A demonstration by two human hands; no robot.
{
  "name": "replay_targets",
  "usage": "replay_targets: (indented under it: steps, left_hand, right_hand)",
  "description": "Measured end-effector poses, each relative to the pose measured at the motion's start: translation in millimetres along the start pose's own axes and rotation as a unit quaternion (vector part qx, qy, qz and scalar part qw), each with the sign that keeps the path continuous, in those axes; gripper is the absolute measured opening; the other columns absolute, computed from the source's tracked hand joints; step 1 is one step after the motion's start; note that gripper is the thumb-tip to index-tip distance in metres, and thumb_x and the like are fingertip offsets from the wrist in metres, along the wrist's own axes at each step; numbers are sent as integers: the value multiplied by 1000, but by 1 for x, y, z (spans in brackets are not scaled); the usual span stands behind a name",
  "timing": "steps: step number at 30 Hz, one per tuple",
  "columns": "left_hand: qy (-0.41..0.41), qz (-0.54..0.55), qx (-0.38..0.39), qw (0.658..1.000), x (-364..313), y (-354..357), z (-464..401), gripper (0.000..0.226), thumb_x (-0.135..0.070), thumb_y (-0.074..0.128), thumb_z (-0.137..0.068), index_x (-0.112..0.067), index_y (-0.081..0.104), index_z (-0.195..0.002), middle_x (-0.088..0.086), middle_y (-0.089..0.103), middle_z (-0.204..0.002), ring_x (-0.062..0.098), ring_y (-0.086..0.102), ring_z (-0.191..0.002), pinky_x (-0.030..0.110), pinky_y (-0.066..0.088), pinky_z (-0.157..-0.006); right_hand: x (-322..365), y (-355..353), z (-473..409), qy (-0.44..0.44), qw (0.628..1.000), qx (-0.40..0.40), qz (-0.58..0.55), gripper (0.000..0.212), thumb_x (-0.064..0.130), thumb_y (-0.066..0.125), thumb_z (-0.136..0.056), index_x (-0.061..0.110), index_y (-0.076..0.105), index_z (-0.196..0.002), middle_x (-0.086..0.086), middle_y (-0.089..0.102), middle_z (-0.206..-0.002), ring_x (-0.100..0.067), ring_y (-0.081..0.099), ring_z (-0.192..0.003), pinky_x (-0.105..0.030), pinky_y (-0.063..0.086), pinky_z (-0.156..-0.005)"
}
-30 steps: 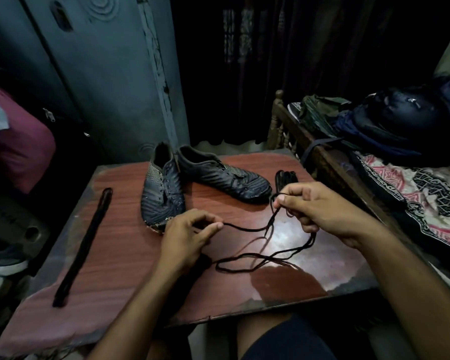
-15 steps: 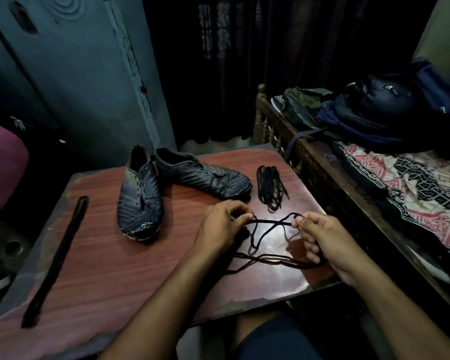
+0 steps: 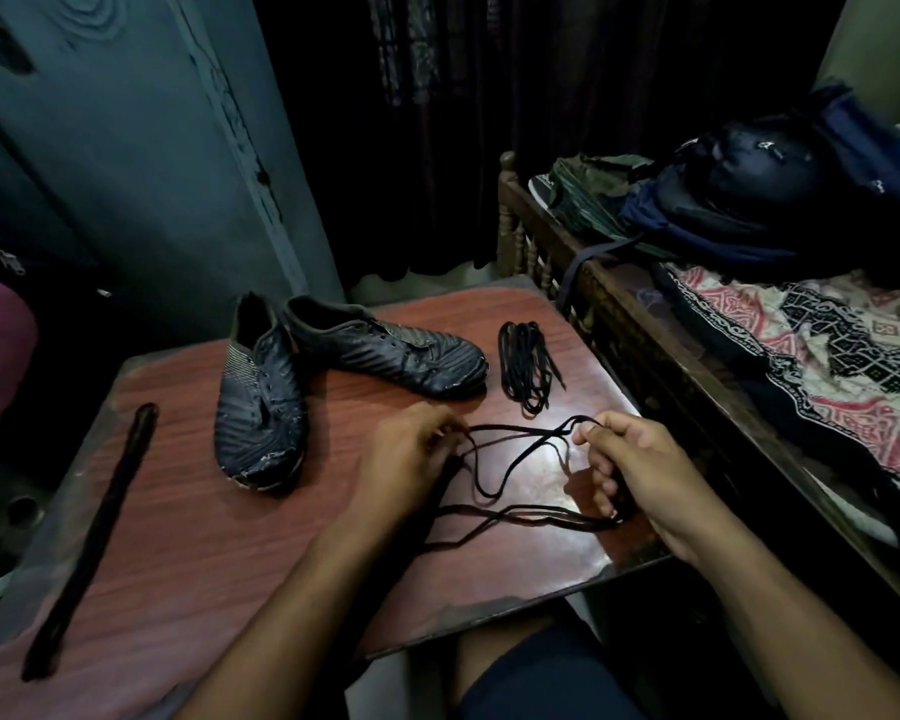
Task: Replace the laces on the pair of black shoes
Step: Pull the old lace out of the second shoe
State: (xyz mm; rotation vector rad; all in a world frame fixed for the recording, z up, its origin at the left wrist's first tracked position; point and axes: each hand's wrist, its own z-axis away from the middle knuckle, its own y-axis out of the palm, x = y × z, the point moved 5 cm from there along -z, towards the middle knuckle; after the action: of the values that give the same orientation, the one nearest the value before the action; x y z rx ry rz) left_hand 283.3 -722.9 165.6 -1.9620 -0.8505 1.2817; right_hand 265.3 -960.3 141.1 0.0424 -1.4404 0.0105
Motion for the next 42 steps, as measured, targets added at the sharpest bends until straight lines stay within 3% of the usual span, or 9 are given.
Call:
replay_targets:
  steps: [2,7,14,19,24,27,34,38,42]
  left_hand:
    - [-90,130,-49,986,14,-14,7,12,-11,77,-89,-22,76,-94,-15,72,-79,-3,68,-71,12,50,-67]
    - [-114,261,-47,957,26,-34,33,20,-10,81,-85,-29,78,-90,-7,78,-81,10,73,-72,29,59,-73]
    - [81,75,-5,994,27,-45,64,9,-17,83,-83,-22,81,-91,-24,70,-85,-9,66,-80,10,48,-71]
    - [150,15,58,987,32,-41,82,16,-32,71,-93,-19,80,-95,-12,73,-94,1,69,-82,21,56,-72]
    - [175,-24,51,983,26,-42,85,25,-38,60,-94,-18,76,-94,-8,72,-94,8,67,-82,22,53,-74]
    - [214,-78,33,973,27,-40,89,24,-36,58,-96,-19,74,-91,-8,69,-89,9,54,-80,18,41,-72]
    - [185,-129,53,973,51,-57,108,19,-40,54,-94,-34,58,-112,-5,65,-95,20,64,-81,38,56,-59]
    - [166,-134,18,977,54,-74,116,17,-39,56,-92,-32,64,-105,-8,66,-93,16,65,-76,30,55,-56]
    - [175,-143,46,973,49,-77,117,19,-40,55,-93,-30,68,-103,-7,67,-94,18,66,-78,33,56,-58]
  right_hand:
    - [-1,-2,-1,4,1000,-7,-3,17,10,54,-103,4,62,-89,-5,38,-61,-15,38,-45,-28,42,-39]
    - [-1,-4,-3,7,1000,-8,-6,18,12,54,-104,4,64,-90,-5,43,-62,-15,44,-46,-29,49,-45]
    - [-1,-5,0,-2,1000,-18,-2,19,13,55,-104,6,64,-89,-4,44,-62,-14,46,-45,-26,50,-43]
    - [-3,-4,-3,-8,1000,-17,13,20,12,54,-103,4,65,-88,-4,44,-63,-14,51,-44,-23,52,-45]
    - [-5,-6,-3,-10,1000,-11,27,19,10,56,-102,3,67,-89,-10,46,-67,-21,56,-50,-26,54,-50]
    - [-1,-12,-2,-26,998,-13,59,15,8,61,-99,7,68,-86,-14,52,-68,-23,67,-54,-26,55,-55]
    - [6,-28,-11,-71,986,-1,153,26,-9,73,-85,15,72,-94,-11,67,-88,-13,67,-69,-19,56,-65]
    - [8,-20,-23,-120,955,21,270,30,-1,81,-81,25,66,-80,-4,64,-73,-9,58,-59,-24,53,-55]
    - [17,-11,-32,-198,884,16,423,33,6,83,-80,32,66,-71,5,68,-67,-8,62,-59,-31,52,-62]
